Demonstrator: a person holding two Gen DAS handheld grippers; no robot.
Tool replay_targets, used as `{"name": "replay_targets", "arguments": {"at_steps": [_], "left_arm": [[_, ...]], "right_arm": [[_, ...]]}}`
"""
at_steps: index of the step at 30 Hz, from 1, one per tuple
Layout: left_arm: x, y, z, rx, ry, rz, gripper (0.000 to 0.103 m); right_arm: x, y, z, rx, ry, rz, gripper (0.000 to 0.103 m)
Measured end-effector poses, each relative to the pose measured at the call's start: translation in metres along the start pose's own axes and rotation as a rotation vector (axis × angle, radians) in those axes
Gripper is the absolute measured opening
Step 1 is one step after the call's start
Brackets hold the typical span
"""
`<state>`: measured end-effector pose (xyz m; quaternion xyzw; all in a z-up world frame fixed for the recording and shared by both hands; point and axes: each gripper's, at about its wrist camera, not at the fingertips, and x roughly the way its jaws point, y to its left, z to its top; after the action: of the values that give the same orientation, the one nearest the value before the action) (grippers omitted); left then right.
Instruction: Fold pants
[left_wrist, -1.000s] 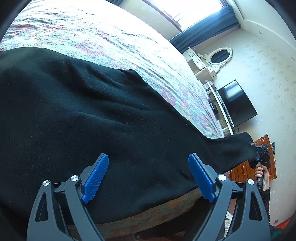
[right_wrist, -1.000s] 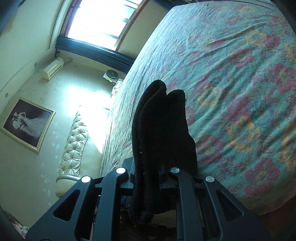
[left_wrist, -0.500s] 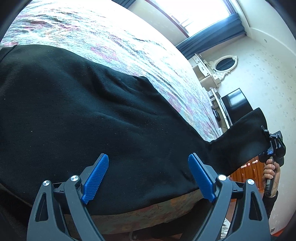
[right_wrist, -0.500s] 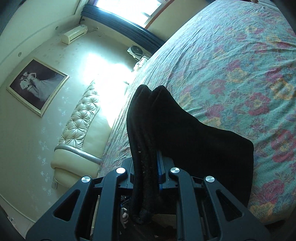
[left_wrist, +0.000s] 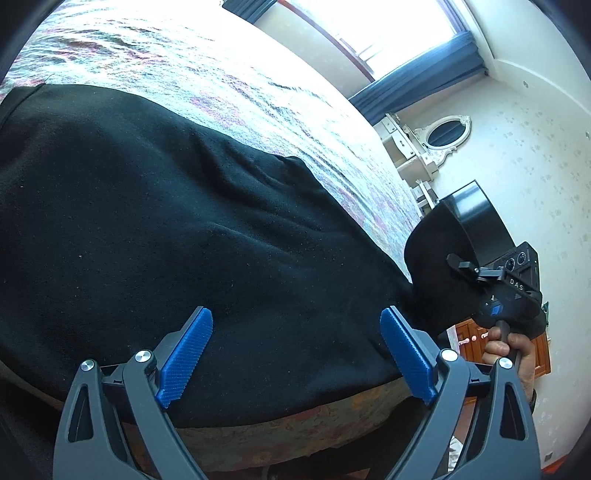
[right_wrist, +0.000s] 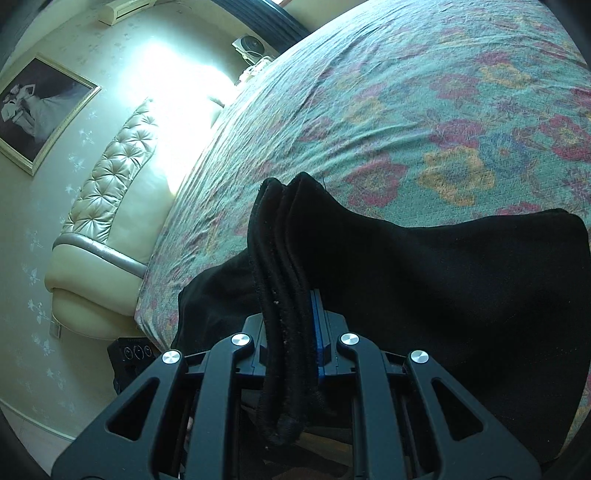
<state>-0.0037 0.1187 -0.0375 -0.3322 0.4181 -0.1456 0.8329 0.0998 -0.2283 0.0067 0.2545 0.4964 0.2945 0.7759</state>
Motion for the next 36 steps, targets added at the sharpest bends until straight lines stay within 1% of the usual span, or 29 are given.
{"name": "replay_targets", "arguments": {"at_steps": [6,9,13,15,16,17,19,20,21,23,25,27,30,33,36], "left_arm": [[0.002,-0.003,0.000,0.025,-0.004,0.014,0.091],[0.001,0.000,0.001,0.017,-0.001,0.001,0.091],[0.001,0.004,0.002,0.005,0.010,-0.018,0.091],[0.002,0.004,0.003,0.009,0.020,-0.023,0.091],[0.002,0.004,0.003,0.011,0.023,-0.025,0.091],[0.002,0.003,0.003,0.013,0.024,-0.026,0.091],[0.002,0.002,0.003,0.021,0.028,-0.022,0.091],[0.002,0.001,0.002,0.025,0.029,-0.020,0.091],[0.002,0.001,0.002,0.028,0.028,-0.018,0.091],[0.002,0.000,0.002,0.032,0.027,-0.017,0.091],[0.002,-0.001,0.002,0.038,0.028,-0.018,0.091],[0.001,0.000,0.003,0.043,0.027,-0.024,0.091],[-0.002,0.001,0.003,0.048,0.016,-0.034,0.091],[-0.013,0.003,0.004,0.054,-0.007,-0.026,0.091],[-0.041,0.017,0.014,0.026,-0.073,-0.037,0.091]], "right_arm": [[0.036,0.004,-0.016,-0.034,0.048,-0.060,0.015],[0.046,0.008,-0.022,-0.055,0.062,-0.085,0.015],[0.057,0.012,-0.028,-0.083,0.064,-0.140,0.017],[0.061,0.014,-0.030,-0.091,0.062,-0.158,0.023],[0.063,0.014,-0.032,-0.082,0.059,-0.160,0.028],[0.066,0.013,-0.033,-0.073,0.062,-0.152,0.035],[0.070,0.014,-0.036,-0.085,0.068,-0.155,0.040],[0.071,0.016,-0.037,-0.094,0.065,-0.162,0.043],[0.072,0.017,-0.038,-0.096,0.062,-0.155,0.047],[0.071,0.018,-0.041,-0.079,0.055,-0.127,0.056],[0.070,0.022,-0.046,-0.081,0.051,-0.093,0.061],[0.073,0.024,-0.051,-0.079,0.069,-0.051,0.061],[0.079,0.026,-0.057,-0.111,0.086,-0.052,0.065],[0.073,0.024,-0.057,-0.083,0.072,-0.021,0.065],[0.060,0.029,-0.060,-0.086,0.063,0.012,0.065]]}}
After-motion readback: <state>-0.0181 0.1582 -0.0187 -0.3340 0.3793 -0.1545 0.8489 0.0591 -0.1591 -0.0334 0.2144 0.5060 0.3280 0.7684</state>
